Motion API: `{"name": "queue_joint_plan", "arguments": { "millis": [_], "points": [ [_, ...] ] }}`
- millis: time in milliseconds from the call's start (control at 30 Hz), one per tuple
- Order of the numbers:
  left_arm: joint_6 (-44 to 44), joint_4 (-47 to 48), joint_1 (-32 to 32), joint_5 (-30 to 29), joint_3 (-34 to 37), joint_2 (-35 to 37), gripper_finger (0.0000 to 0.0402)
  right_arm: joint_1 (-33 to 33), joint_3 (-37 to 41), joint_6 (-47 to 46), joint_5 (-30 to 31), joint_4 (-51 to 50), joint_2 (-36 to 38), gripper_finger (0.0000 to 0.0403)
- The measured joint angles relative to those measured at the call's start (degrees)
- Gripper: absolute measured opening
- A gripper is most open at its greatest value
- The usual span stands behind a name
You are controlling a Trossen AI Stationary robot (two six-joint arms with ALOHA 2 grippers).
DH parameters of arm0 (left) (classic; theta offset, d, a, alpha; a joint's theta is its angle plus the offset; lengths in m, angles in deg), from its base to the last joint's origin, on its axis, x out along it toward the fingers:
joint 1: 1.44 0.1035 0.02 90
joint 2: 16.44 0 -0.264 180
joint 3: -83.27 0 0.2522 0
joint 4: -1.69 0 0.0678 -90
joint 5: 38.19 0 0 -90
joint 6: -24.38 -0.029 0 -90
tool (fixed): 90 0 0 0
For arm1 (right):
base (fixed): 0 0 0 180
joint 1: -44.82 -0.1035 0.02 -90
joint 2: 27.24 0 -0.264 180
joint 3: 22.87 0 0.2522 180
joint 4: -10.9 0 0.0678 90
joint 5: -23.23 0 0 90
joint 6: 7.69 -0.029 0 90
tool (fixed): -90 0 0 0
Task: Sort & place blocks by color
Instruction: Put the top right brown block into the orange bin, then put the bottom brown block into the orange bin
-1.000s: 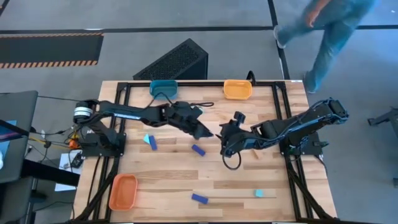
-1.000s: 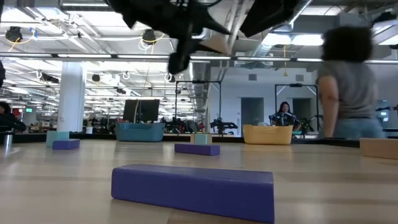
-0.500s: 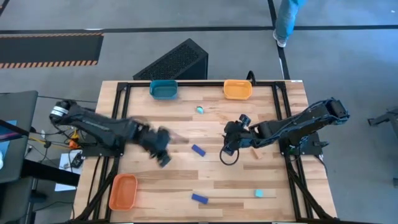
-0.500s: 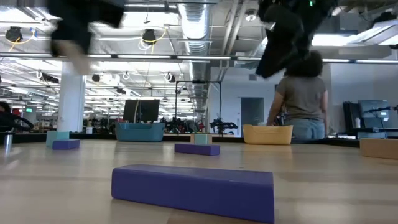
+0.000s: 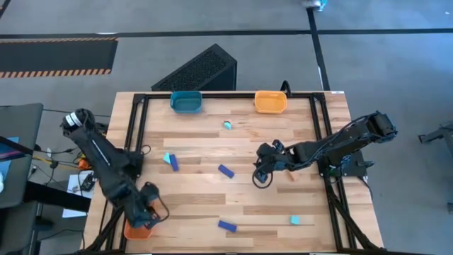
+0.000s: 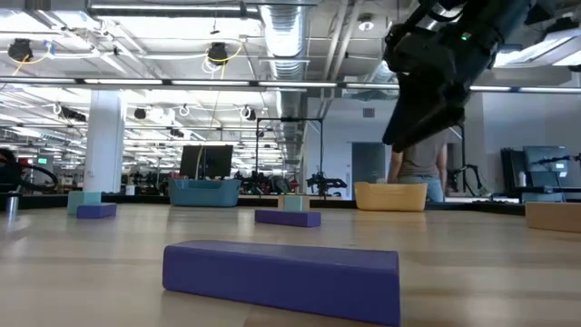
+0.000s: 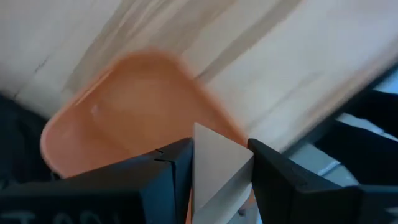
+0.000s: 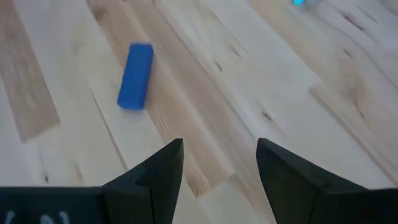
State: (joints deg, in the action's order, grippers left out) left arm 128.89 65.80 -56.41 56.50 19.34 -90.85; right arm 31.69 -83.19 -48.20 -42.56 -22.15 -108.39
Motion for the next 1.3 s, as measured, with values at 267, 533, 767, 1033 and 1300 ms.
{"name": "queue_joint_plan", "arguments": {
  "millis": [267, 533, 767, 1033, 1300],
  "points": [
    [6.4, -3.5, -2.2, 2.5, 5.8, -1.7, 0.0116, -0.6, 0.0, -0.1, -3.6, 4.7, 0.0, 0.0224],
    [6.0, -3.5, -1.6, 5.2, 7.2, -1.7, 0.0188, -1.9, 0.0, -2.3, -3.6, 0.6, 0.0, 0.0223],
    [1.9, -1.8, 1.3, 18.3, 7.0, -1.7, 0.0235, -1.0, 0.0, -2.7, -3.4, -1.7, 0.0, 0.0223],
    [-4.8, 8.6, 5.0, 12.9, -0.1, -1.7, 0.0237, 4.8, -0.1, 1.5, -3.5, -2.9, 5.3, 0.0223],
    [-15.4, 16.8, 13.8, -5.4, -5.8, -0.9, 0.0238, 16.4, -0.1, 7.9, -3.5, -12.5, 18.2, 0.0223]
  ]
}}
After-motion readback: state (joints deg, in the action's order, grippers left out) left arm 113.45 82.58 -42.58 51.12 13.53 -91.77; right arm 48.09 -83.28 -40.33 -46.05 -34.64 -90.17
